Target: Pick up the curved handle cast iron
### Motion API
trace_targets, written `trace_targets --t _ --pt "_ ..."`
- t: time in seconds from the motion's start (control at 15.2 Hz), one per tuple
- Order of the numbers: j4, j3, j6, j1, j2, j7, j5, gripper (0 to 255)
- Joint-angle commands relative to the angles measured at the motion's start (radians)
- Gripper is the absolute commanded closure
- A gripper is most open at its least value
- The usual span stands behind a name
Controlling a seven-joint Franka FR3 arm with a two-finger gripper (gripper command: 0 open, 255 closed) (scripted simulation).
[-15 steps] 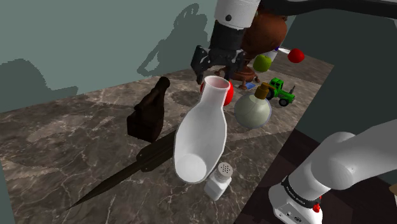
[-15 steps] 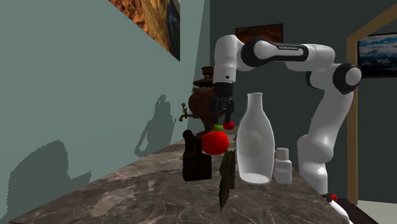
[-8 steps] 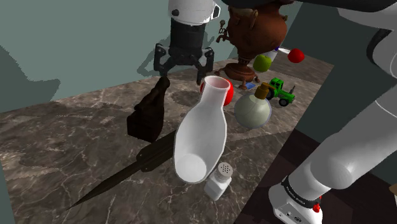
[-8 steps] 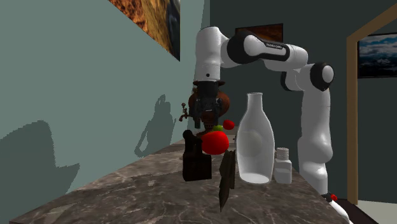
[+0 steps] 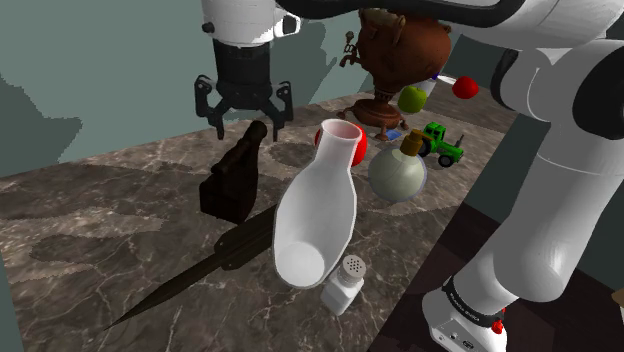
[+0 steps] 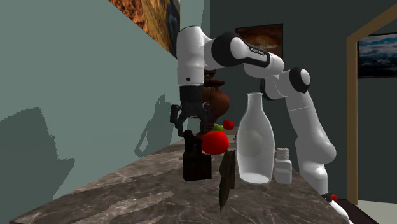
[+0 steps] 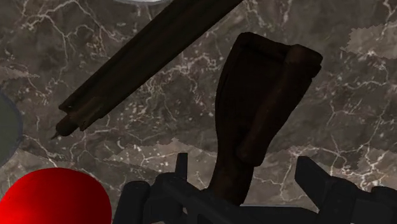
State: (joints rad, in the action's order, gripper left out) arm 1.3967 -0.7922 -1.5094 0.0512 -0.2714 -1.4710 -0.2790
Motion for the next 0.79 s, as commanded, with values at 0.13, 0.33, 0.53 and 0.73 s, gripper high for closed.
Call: trace_targets --t 0.13,0.33,0.53,0.73 --pt "0.062 0.001 -0.056 -0.009 0.006 -0.010 0.004 0" --pt "0.088 0.001 -0.079 -0.014 0.010 -0.011 0.006 0" --pt "0.090 0.001 -0.080 -0.014 0.012 -0.011 0.007 255" --pt "0.091 0.001 -0.081 -0.014 0.012 -0.011 0.007 255"
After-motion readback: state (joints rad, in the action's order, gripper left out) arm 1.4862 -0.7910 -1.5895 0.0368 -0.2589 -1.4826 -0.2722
